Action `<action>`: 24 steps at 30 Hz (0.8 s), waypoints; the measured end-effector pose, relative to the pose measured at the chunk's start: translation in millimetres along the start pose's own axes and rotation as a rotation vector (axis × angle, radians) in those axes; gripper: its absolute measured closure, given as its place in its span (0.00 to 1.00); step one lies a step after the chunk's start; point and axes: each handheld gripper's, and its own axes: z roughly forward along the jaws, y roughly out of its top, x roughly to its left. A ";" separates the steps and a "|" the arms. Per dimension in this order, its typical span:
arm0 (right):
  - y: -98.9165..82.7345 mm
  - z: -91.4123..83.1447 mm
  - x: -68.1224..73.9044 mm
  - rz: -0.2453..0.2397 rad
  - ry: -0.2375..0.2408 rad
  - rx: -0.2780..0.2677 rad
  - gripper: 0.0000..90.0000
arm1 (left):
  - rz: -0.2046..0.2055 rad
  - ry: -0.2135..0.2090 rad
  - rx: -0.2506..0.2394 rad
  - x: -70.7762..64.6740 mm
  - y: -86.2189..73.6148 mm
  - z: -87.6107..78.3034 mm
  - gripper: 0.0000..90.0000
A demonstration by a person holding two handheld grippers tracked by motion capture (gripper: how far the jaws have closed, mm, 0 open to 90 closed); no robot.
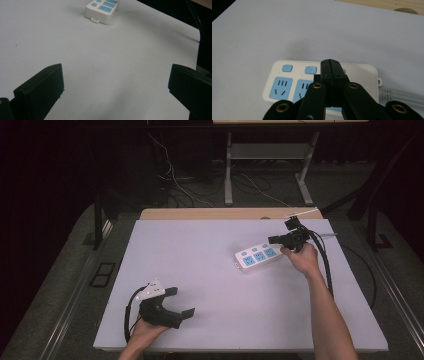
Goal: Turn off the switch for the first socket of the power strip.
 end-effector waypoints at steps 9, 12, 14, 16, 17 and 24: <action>-6.1 -19.9 6.7 -0.027 -0.011 0.001 1.00 | -0.001 -0.002 -0.002 -1.2 0.2 0.6 0.00; -10.7 -26.4 8.0 -0.030 -0.012 -0.001 1.00 | -0.001 -0.001 -0.002 -1.3 0.1 0.5 0.00; -13.6 -30.7 9.0 -0.034 -0.007 -0.004 1.00 | -0.001 -0.001 -0.002 -1.4 0.1 0.6 0.00; -16.4 -35.0 10.6 -0.033 -0.004 -0.009 1.00 | -0.002 -0.001 -0.003 -1.5 0.1 0.9 0.00; -17.9 -37.0 11.4 -0.032 0.000 -0.011 1.00 | -0.001 -0.002 -0.002 -1.5 0.1 1.0 0.00; -28.2 -48.5 17.9 -0.020 0.019 -0.038 0.93 | 0.001 -0.001 0.000 -2.0 0.1 1.5 0.00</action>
